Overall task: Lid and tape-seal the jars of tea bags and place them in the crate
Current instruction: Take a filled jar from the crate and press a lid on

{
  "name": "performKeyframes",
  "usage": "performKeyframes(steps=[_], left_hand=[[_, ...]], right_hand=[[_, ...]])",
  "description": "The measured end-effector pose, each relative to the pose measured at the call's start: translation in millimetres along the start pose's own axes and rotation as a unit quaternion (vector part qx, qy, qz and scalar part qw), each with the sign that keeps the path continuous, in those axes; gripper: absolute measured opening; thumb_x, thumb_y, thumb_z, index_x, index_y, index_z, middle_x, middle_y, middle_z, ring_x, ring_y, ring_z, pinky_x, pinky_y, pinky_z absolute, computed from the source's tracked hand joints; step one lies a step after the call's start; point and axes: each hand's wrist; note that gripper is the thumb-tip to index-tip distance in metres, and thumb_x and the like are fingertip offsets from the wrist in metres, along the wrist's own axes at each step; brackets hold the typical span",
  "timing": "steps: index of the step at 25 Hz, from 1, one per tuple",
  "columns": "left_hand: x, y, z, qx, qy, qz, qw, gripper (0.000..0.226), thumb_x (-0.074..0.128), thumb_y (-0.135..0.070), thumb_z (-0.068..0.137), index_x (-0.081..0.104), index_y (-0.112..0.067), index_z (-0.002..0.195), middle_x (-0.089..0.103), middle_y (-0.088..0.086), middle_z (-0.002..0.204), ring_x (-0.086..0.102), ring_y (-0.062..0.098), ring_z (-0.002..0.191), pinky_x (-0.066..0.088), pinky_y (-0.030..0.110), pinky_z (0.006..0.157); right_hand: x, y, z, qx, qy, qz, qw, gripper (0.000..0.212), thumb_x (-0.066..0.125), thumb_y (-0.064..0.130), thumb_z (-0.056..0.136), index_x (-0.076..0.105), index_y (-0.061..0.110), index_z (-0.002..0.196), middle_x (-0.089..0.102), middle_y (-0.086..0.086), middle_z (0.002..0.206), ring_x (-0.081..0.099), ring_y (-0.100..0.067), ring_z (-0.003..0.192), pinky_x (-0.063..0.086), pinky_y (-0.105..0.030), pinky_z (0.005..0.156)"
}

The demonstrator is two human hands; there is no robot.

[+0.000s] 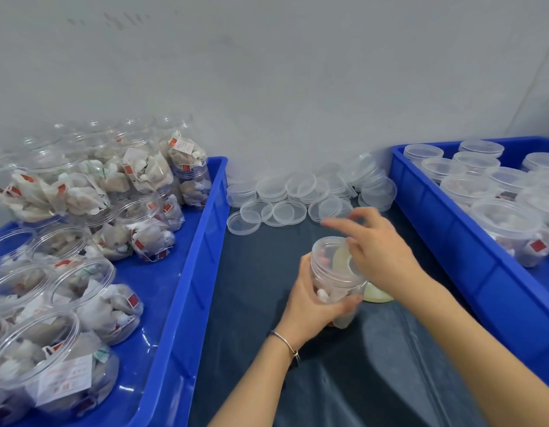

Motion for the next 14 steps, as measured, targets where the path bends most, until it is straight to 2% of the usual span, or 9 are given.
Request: performKeyframes(steps=[2,4,5,8,10,11,12,13,14], left_hand=[[0,-2,4,-0.013,0.008,0.018,1.000,0.067,0.079,-0.043,0.053,0.044,-0.026,0.109,0.061,-0.008,0.106,0.061,0.001,0.094,0.051,0.021,0.078],[0,1,7,-0.012,0.025,0.038,0.999,0.057,0.078,-0.030,0.061,0.044,-0.034,0.107,0.057,-0.014,0.105,0.059,-0.007,0.094,0.051,0.016,0.078],[-1,7,9,-0.007,0.029,0.051,0.998,0.062,0.080,-0.018,0.063,0.043,-0.042,0.107,0.055,-0.021,0.104,0.058,-0.014,0.092,0.049,0.010,0.075],[-8,12,13,0.011,0.058,0.096,0.994,0.080,0.080,-0.008,0.060,0.037,-0.058,0.104,0.050,-0.034,0.099,0.053,-0.025,0.085,0.043,-0.001,0.065],[-8,5,22,0.048,0.074,0.110,0.990,0.053,0.071,-0.022,0.070,0.047,-0.049,0.108,0.057,-0.028,0.101,0.058,-0.013,0.093,0.046,0.007,0.075],[-7,1,21,0.052,0.065,0.057,0.995,0.032,0.061,-0.031,0.076,0.056,-0.037,0.106,0.063,-0.014,0.101,0.059,0.000,0.099,0.046,0.017,0.083],[-8,-2,20,0.026,0.044,-0.020,0.998,0.025,0.052,-0.034,0.080,0.059,-0.027,0.102,0.064,-0.003,0.099,0.058,0.011,0.100,0.043,0.025,0.085],[-8,0,18,0.031,0.056,-0.027,0.998,0.019,0.052,-0.031,0.081,0.058,-0.026,0.099,0.062,-0.003,0.095,0.056,0.010,0.099,0.041,0.025,0.086],[-8,2,17,0.054,0.070,0.041,0.995,0.023,0.060,-0.023,0.080,0.053,-0.034,0.099,0.059,-0.011,0.094,0.054,-0.001,0.098,0.041,0.018,0.086]], right_hand=[[12,14,-6,-0.072,0.036,-0.021,0.997,0.046,0.045,0.025,0.096,0.042,0.031,0.141,0.036,0.007,0.147,0.032,-0.013,0.134,0.031,-0.032,0.107],[25,20,-17,-0.092,0.038,-0.073,0.992,0.059,0.043,0.049,0.093,0.031,0.026,0.147,0.030,0.011,0.152,0.021,-0.009,0.141,0.022,-0.032,0.114],[28,20,-20,-0.095,0.025,-0.100,0.990,0.064,0.040,0.055,0.092,0.029,0.026,0.148,0.029,0.012,0.152,0.019,-0.008,0.142,0.021,-0.034,0.115],[27,12,-21,-0.130,0.025,-0.122,0.984,0.060,0.037,0.055,0.093,0.028,0.030,0.147,0.029,0.015,0.151,0.017,-0.005,0.143,0.018,-0.033,0.115],[18,5,-19,-0.161,0.057,-0.103,0.980,0.058,0.041,0.053,0.093,0.031,0.032,0.146,0.031,0.017,0.149,0.017,-0.004,0.142,0.017,-0.032,0.116],[15,3,-17,-0.174,0.068,-0.105,0.977,0.057,0.043,0.053,0.092,0.035,0.031,0.144,0.035,0.015,0.148,0.022,-0.006,0.141,0.021,-0.032,0.115],[17,4,-17,-0.180,0.058,-0.121,0.975,0.055,0.047,0.052,0.091,0.043,0.027,0.141,0.043,0.011,0.143,0.033,-0.011,0.137,0.030,-0.034,0.110],[24,8,-20,-0.176,0.002,-0.148,0.973,0.051,0.051,0.050,0.088,0.055,0.021,0.131,0.055,0.003,0.131,0.050,-0.019,0.124,0.044,-0.037,0.098],[33,16,-22,-0.146,-0.072,-0.179,0.970,0.045,0.054,0.046,0.083,0.067,0.015,0.113,0.065,-0.004,0.110,0.062,-0.026,0.101,0.052,-0.037,0.077]])
Point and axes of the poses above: each hand's wrist, its own z-axis towards the middle knuckle, its own x-axis out of the palm, y = z × x
